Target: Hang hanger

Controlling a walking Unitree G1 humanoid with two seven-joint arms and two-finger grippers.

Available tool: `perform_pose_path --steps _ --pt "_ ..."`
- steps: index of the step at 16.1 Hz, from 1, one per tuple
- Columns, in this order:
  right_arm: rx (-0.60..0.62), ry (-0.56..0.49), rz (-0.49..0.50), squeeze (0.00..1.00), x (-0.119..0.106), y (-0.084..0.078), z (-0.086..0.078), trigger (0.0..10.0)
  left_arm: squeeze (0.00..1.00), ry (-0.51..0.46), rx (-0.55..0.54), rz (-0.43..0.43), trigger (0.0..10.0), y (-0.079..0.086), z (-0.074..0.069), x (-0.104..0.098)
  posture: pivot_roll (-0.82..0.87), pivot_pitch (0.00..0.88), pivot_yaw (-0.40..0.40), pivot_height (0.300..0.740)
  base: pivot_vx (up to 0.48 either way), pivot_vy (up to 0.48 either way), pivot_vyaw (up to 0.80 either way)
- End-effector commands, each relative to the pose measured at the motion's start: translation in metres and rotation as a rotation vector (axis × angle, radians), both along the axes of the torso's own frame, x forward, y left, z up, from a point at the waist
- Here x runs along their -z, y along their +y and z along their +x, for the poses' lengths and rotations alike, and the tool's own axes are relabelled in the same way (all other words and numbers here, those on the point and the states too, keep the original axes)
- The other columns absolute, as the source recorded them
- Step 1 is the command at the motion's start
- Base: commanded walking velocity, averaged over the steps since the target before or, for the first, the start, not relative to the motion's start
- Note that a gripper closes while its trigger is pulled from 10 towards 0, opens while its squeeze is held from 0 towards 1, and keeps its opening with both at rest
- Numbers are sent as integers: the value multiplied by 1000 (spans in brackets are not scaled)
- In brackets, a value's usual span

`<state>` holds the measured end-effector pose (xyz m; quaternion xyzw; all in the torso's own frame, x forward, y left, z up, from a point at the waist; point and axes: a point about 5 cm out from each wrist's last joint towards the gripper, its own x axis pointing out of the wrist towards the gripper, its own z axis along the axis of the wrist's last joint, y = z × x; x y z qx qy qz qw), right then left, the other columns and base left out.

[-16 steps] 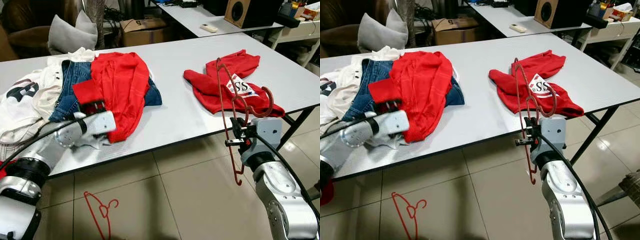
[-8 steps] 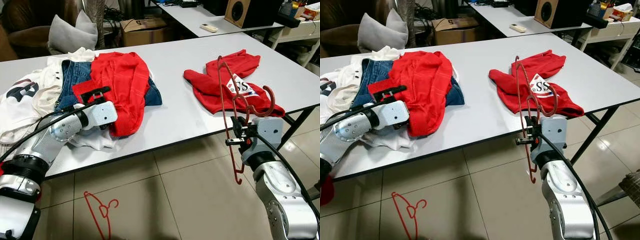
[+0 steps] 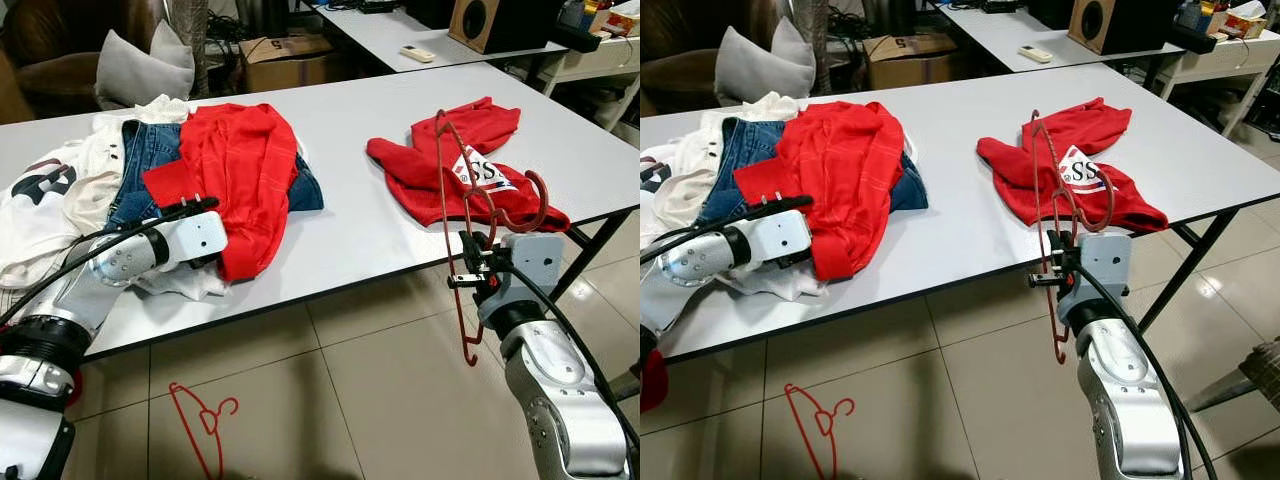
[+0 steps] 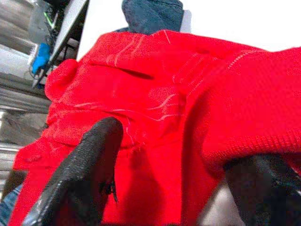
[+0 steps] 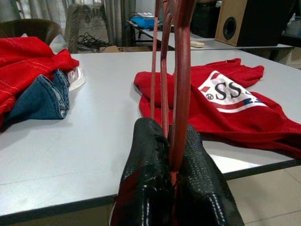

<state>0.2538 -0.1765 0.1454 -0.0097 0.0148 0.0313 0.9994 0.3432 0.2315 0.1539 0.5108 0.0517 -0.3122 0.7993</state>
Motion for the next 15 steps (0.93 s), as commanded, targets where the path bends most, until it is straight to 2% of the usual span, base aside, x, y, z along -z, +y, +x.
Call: perform_pose_path --steps 1,15 --pt "8 -17 3 0 -3 -2 -1 10000 0 -4 -8 -11 0 4 -1 -5 -109 0 32 740 0 0 0" --pt "15 -13 9 0 -2 -3 -2 10000 0 51 3 -38 0 -2 -8 1 -114 0 32 740 0 0 0"
